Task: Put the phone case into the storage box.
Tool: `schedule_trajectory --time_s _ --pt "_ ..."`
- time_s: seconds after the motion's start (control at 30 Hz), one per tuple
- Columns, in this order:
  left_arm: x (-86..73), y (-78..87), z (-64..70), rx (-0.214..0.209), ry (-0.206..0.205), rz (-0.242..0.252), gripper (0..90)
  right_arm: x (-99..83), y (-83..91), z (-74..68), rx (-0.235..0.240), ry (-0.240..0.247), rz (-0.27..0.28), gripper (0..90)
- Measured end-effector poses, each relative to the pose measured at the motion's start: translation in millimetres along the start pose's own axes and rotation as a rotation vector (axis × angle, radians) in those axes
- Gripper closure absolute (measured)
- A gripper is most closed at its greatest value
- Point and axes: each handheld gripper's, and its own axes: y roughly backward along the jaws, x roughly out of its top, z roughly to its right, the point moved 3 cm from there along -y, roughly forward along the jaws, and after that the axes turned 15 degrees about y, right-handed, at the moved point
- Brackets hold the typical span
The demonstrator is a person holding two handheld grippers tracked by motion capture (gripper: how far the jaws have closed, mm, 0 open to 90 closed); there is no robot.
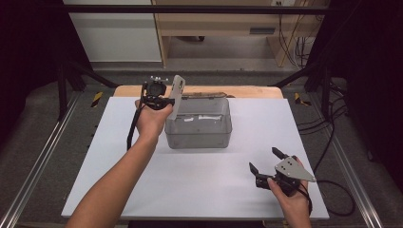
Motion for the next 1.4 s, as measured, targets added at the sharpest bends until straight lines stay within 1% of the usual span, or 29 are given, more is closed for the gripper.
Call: schedule_trajectory --time_s 0.1,0.2,0.33,0.4,0.47,0.6,0.73,0.83,1.03,1.2,1.4 --pt "-0.7 -0.9 2.5 0.007 0.004 -0.011 80.9 0.3 -0.1 -1.0 0.002 0.008 -0.004 8.0" --pt "-1.6 -2.0 4.0 0.025 0.015 -0.031 80.9 1.2 -0.5 -1.8 0.008 0.013 -0.001 8.0" --pt "-4.4 -3.3 3.3 0.057 0.019 -0.052 80.9 2.0 -0.2 -3.3 0.014 0.022 -0.002 8.0" --pt "-6.0 -3.5 3.2 0.065 0.029 -0.058 80.8 2.7 -0.8 -4.9 0.026 0.033 -0.002 8.0" --pt "-7.5 -3.5 3.3 0.069 0.042 -0.062 80.9 2.8 -1.4 -6.1 0.031 0.034 -0.005 8.0" --pt "-10.4 -4.5 4.9 0.084 0.049 -0.071 80.8 3.5 -1.8 -7.5 0.037 0.033 -0.002 8.0" --pt "-10.4 -5.1 6.3 0.101 0.058 -0.068 80.8 5.6 -1.1 -8.7 0.043 0.041 0.008 7.9" --pt "-12.0 -6.9 7.2 0.116 0.060 -0.081 80.9 7.5 -1.8 -9.9 0.055 0.045 0.016 7.9" --pt "-13.5 -12.6 7.6 0.127 0.066 -0.100 80.8 7.8 -2.1 -11.0 0.062 0.061 0.015 7.7" --pt "-15.6 -19.1 6.2 0.135 0.072 -0.115 80.8 6.8 -2.9 -9.9 0.060 0.061 0.008 7.6" --pt "-23.0 -25.6 2.4 0.140 0.085 -0.139 80.8 5.7 -3.2 -9.8 0.063 0.054 0.001 7.5"
